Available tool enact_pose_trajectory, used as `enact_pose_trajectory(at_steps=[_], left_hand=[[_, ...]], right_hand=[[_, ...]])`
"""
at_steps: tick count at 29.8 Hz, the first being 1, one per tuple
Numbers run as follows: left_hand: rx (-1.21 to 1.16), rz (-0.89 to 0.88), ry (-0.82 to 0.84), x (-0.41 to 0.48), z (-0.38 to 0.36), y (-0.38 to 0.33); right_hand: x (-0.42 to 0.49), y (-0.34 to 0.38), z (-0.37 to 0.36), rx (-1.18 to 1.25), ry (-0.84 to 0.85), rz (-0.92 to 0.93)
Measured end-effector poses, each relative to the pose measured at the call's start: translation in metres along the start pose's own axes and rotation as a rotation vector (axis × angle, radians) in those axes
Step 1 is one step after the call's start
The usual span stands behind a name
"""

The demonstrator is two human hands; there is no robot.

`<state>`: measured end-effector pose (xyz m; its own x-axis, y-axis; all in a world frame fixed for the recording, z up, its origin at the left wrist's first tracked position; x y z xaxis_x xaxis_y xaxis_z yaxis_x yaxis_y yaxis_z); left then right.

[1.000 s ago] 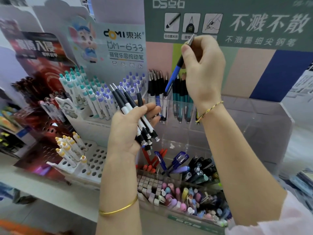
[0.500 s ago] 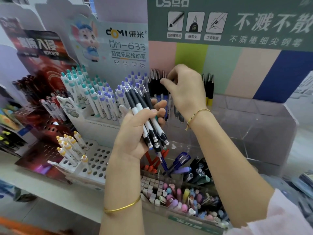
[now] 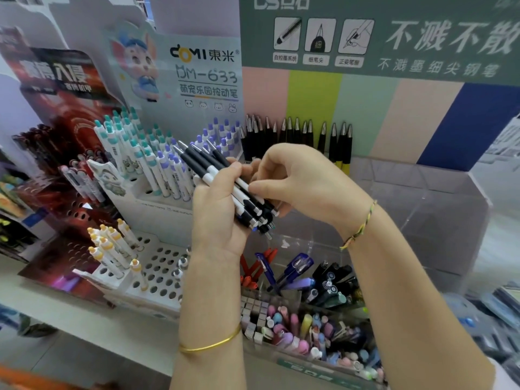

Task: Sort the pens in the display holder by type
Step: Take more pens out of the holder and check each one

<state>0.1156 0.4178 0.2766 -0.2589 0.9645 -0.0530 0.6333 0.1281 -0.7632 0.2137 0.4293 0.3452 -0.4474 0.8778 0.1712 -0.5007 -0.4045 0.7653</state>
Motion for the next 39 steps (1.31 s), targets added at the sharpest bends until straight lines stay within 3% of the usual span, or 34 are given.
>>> enact_pose_trajectory(at_steps=[14, 17, 22, 29, 33, 39], left_hand=[[0.054, -0.161, -0.208, -0.003, 0.014, -0.018], [0.093, -0.186, -0.269, -0.005, 0.019, -0.021], [0.103, -0.210, -0.343, -0.005, 0.024, -0.024], [0.129, -0.156, -0.186, -0.002, 0.014, -0.019], [0.124, -0.074, -0.009, -0.002, -0.007, -0.006], [0.069, 0.009, 0.051, 0.000, -0.008, 0.004]], right_hand=[[-0.002, 0.007, -0.017, 0.046, 0.201, 0.026], [-0.002, 0.000, -0.002, -0.069, 0.147, -0.005], [0.002, -0.017, 0.026, -0.031, 0.002, -0.111], [0.015, -0.027, 0.052, 0.122, -0.355, -0.094], [0.034, -0.016, 0.044, 0.008, -0.398, -0.039], [0.055, -0.020, 0.026, -0.340, -0.329, -0.074]])
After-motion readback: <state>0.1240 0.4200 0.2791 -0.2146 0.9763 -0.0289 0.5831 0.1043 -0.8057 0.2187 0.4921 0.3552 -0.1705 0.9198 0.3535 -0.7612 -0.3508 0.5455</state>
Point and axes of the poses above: each hand's wrist, its own x-axis towards the middle knuckle, its own z-axis out of the back of the hand, y = z × x, the point moved 9 cm from there along x, towards the middle knuckle, and after that the axes turned 2 degrees about x, right-handed, at the moved point
